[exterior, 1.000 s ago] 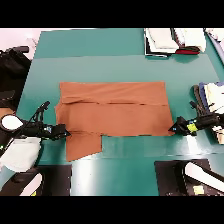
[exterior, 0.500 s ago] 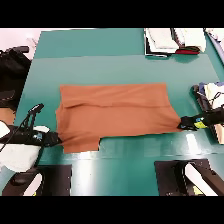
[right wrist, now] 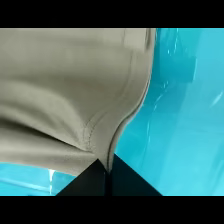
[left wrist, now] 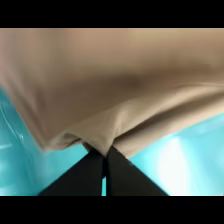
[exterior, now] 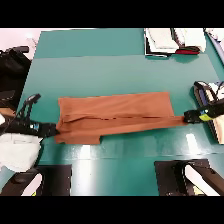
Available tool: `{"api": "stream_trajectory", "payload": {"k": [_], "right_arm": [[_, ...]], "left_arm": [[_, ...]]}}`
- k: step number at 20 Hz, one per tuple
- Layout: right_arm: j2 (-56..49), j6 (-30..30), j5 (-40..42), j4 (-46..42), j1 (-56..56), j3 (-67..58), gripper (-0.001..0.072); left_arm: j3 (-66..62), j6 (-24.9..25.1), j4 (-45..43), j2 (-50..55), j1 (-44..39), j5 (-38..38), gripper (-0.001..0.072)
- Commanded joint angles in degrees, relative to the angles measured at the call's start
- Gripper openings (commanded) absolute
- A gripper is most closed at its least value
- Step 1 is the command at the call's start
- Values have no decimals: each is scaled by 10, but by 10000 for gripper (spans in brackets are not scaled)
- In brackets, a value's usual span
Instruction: Fold the shirts.
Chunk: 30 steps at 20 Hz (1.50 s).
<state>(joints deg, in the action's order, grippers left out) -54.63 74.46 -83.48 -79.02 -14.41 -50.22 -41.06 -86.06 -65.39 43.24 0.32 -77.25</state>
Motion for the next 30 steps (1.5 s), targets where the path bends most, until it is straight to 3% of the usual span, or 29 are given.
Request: {"api": "stream_trajectory", "payload": {"k": [1, 6, 9, 10, 11, 12, 13, 15, 16, 18, 19, 23, 28, 29, 30], "right_arm": [[-105, 12, 10, -5, 27, -85, 16], [-227, 16, 12, 12, 41, -194, 16], [-283, 15, 26, 77, 25, -247, 18], [-300, 14, 31, 110, 17, -263, 60], [-313, 9, 34, 139, 9, -276, 255], [-323, 8, 35, 163, 0, -287, 412], [-329, -7, 34, 181, -12, -291, 454], [-330, -36, 27, 194, -33, -277, 454], [-330, -45, 20, 193, -48, -263, 454], [-330, -53, 18, 195, -84, -219, 454], [-330, -60, 26, 195, -103, -194, 456], [-342, -84, 60, 201, -136, -112, 457], [-382, -130, 115, 354, -90, -81, 446], [-388, -137, 116, 360, -71, -88, 357], [-391, -142, 115, 356, -56, -100, 174]], "left_arm": [[-96, 37, -4, 125, 0, 89, 24], [-229, 66, 0, 301, 0, 129, 26], [-257, 66, 19, 354, 0, 153, 28], [-260, 66, 30, 360, 0, 161, 64], [-260, 65, 38, 361, 0, 169, 363], [-261, 56, 50, 361, 0, 177, 590], [-262, 49, 61, 361, 0, 177, 604], [-269, 51, 77, 361, 0, 164, 602], [-269, 51, 87, 361, 0, 158, 553], [-269, 59, 109, 361, 0, 139, 76], [-269, 68, 124, 361, 0, 132, 27], [-268, 70, 146, 361, -36, 140, 26], [-269, 37, 144, 363, -175, 255, 25], [-269, 35, 144, 370, -200, 276, 25], [-269, 34, 145, 381, -221, 300, 25]]}}
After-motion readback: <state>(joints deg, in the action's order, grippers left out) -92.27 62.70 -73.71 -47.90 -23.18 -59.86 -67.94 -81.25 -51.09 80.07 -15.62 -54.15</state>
